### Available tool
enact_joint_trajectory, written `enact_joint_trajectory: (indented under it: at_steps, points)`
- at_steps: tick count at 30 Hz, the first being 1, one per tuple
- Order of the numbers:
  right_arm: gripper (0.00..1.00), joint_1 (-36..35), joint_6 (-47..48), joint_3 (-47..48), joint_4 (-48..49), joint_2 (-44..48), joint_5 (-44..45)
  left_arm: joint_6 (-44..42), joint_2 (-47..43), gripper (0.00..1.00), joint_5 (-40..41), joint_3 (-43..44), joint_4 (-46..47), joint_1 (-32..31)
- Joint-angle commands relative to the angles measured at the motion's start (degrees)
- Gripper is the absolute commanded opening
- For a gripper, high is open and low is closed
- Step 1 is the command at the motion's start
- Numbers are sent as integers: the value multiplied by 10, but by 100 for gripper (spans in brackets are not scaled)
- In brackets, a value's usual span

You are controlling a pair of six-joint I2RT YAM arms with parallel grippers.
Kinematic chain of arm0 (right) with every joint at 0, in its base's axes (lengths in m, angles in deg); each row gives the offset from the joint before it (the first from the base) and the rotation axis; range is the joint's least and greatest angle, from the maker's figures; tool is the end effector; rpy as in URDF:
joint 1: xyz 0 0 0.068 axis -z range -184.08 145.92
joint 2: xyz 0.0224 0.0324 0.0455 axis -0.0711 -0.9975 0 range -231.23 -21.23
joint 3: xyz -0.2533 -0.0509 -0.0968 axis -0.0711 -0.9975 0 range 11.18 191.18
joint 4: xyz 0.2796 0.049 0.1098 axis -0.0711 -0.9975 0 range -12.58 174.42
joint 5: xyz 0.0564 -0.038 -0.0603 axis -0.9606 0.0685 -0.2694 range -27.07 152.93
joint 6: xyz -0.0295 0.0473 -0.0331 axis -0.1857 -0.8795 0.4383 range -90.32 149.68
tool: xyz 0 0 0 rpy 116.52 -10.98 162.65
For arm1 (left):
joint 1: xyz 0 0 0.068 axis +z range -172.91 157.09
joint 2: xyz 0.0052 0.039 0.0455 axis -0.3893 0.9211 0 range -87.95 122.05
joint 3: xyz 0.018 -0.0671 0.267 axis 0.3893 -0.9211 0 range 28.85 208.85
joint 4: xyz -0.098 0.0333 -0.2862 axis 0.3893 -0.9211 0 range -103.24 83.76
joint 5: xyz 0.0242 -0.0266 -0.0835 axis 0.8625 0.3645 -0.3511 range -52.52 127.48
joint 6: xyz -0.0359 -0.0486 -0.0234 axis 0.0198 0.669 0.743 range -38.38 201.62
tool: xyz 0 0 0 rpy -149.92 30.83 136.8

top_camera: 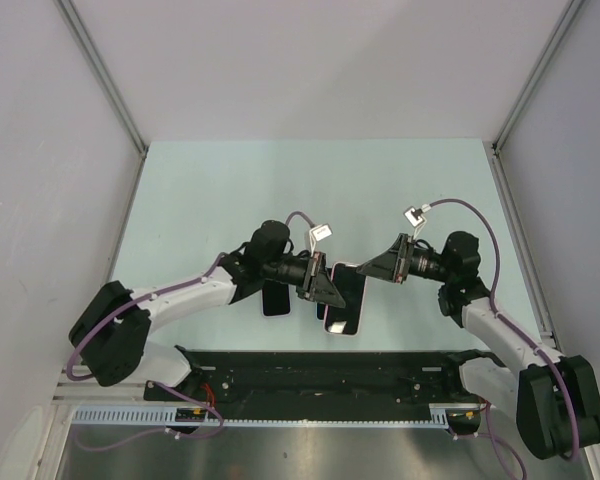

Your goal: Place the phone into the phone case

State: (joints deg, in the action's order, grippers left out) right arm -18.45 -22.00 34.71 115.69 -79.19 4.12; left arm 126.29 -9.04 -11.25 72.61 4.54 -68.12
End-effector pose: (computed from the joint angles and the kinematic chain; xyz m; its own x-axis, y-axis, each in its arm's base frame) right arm 0.2331 0.1044 0.2199 -0.7831 0.2188 -0.5821 -0.5509 0.1904 0.8126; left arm 0.2114 -0.2669 0.2134 -0.8749 0.2233 -0.4299 0.4717 0.1908 -0.8609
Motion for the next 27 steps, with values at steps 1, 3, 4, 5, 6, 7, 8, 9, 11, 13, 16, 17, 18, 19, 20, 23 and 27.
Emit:
enact_joint_trajectory:
  at_steps: [1, 3, 4, 5, 6, 7, 8, 9, 11, 13, 16, 17, 18, 19, 20, 23, 27]
  points:
    - [8, 0, 3, 27, 35, 25, 5, -57, 30, 0, 77, 56, -124, -1]
    - [0, 0, 6, 31, 28, 27, 10, -67, 43, 0, 95, 65, -149, -1]
    - [0, 0, 8, 34, 27, 26, 11, -67, 49, 0, 101, 69, -160, -1]
    - [0, -1, 9, 38, 24, 25, 11, -65, 58, 0, 106, 70, -162, -1]
    - [0, -1, 13, 39, 19, 26, 11, -63, 61, 0, 110, 70, -162, -1]
    - [0, -1, 16, 41, 15, 26, 13, -63, 64, 0, 113, 72, -165, -1]
    - [0, -1, 17, 42, 11, 28, 15, -62, 67, 0, 115, 73, -165, -1]
    - [5, -1, 20, 42, 1, 29, 16, -60, 67, 0, 115, 73, -163, 0]
    - [16, 2, 21, 42, -24, 31, 22, -55, 63, 0, 106, 71, -144, 0]
    - [32, 4, 29, 42, -47, 35, 27, -45, 49, 0, 101, 68, -119, 0]
    - [54, 10, 60, 42, -105, 49, 37, -34, 33, 0, 117, 75, -111, 0]
    - [65, 14, 68, 42, -150, 57, 45, -29, 34, 0, 121, 79, -111, 0]
    - [72, 21, 76, 42, -176, 67, 55, -27, 36, 0, 121, 84, -111, 0]
    - [81, 25, 84, 42, -202, 92, 83, -27, 46, 0, 125, 96, -111, -1]
    - [91, 30, 97, 41, -251, 106, 99, -27, 49, 0, 131, 101, -111, -1]
    - [94, 64, 104, 42, -329, 144, 145, -23, 77, 0, 166, 121, -116, -1]
    - [96, 129, 110, 43, -400, 158, 154, 18, 156, 0, 179, 159, -75, -4]
